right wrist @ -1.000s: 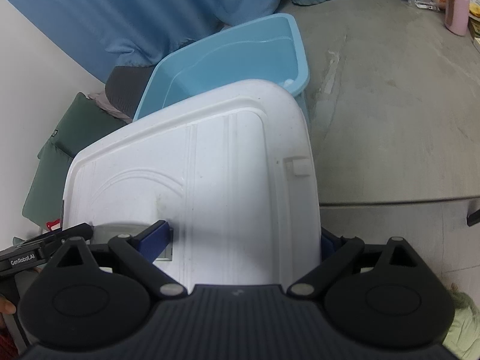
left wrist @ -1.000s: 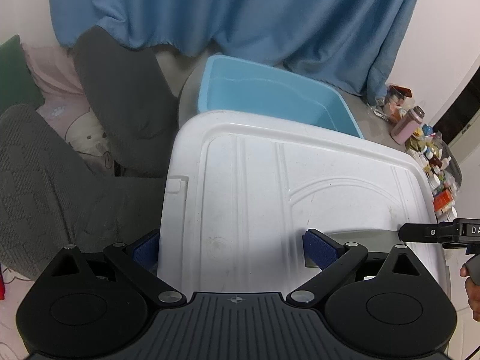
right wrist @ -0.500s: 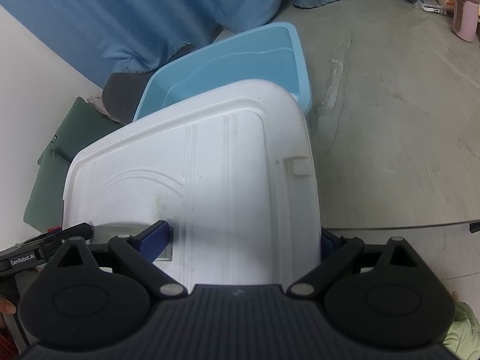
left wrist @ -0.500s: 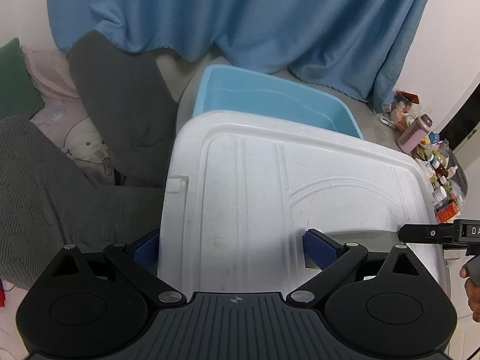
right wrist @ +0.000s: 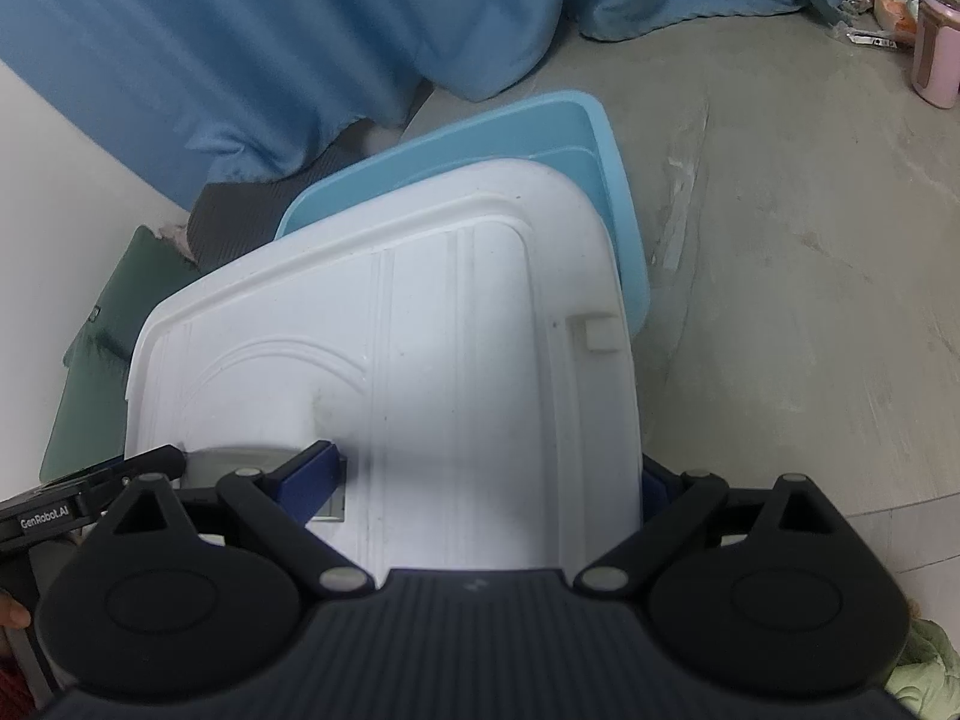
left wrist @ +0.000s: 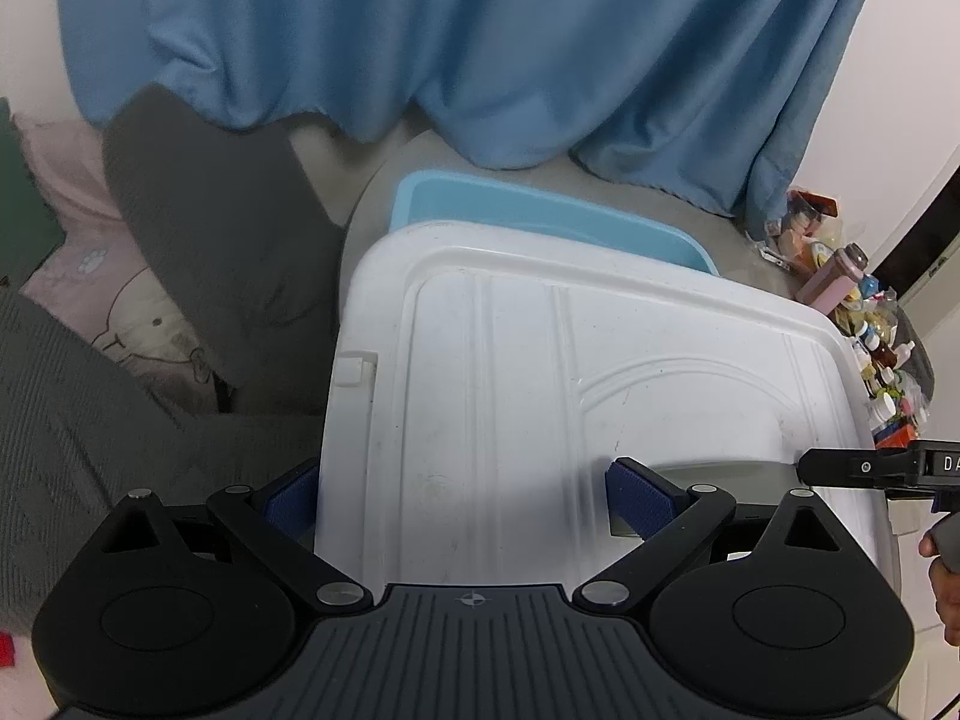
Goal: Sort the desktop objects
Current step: 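Carry the white lid over the blue tub with both grippers, then lower the lid onto the tub rim and open both grippers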
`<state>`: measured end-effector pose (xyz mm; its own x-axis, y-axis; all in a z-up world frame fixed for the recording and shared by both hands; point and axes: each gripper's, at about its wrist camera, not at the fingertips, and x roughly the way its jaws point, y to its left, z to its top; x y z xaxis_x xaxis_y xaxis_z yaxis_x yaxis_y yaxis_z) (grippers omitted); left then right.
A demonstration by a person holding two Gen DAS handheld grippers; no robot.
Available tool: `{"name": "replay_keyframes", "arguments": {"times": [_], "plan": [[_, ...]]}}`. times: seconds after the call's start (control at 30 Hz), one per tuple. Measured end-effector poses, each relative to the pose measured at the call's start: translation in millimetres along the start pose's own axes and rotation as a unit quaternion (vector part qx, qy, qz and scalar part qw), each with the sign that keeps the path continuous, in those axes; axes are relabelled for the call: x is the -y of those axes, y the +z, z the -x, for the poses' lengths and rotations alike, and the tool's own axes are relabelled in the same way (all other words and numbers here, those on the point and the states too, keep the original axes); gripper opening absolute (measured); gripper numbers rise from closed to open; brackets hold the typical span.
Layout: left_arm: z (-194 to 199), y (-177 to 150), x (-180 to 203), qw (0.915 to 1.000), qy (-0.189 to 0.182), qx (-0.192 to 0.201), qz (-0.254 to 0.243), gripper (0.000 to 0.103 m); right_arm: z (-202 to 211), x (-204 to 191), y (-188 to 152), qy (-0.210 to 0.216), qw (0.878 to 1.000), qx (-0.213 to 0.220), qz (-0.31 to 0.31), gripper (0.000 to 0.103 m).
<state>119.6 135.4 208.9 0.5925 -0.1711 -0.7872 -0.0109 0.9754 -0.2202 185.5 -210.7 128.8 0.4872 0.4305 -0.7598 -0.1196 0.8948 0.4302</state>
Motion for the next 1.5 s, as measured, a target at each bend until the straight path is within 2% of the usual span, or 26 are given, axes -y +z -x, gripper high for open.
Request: {"name": "replay_keyframes", "arguments": {"times": [0.43, 0.93, 1.5], "plan": [[-36.5, 52.7, 2.8, 0.9999, -0.009, -0.003, -0.014, 0.098, -20.7, 4.5, 46.4, -0.007, 1.000, 0.004, -0.012, 0.096], [-86.7, 121.5, 16.7, 0.9999, 0.010, 0.009, -0.002, 0.099, -55.7, 12.2, 121.1, 0.000, 1.000, -0.007, 0.004, 0.096], [-122.7, 149.7, 8.1, 0.9997, 0.022, 0.005, 0.010, 0.099, -85.3, 17.0, 151.9, 0.001, 1.000, -0.021, 0.003, 0.096]]}}
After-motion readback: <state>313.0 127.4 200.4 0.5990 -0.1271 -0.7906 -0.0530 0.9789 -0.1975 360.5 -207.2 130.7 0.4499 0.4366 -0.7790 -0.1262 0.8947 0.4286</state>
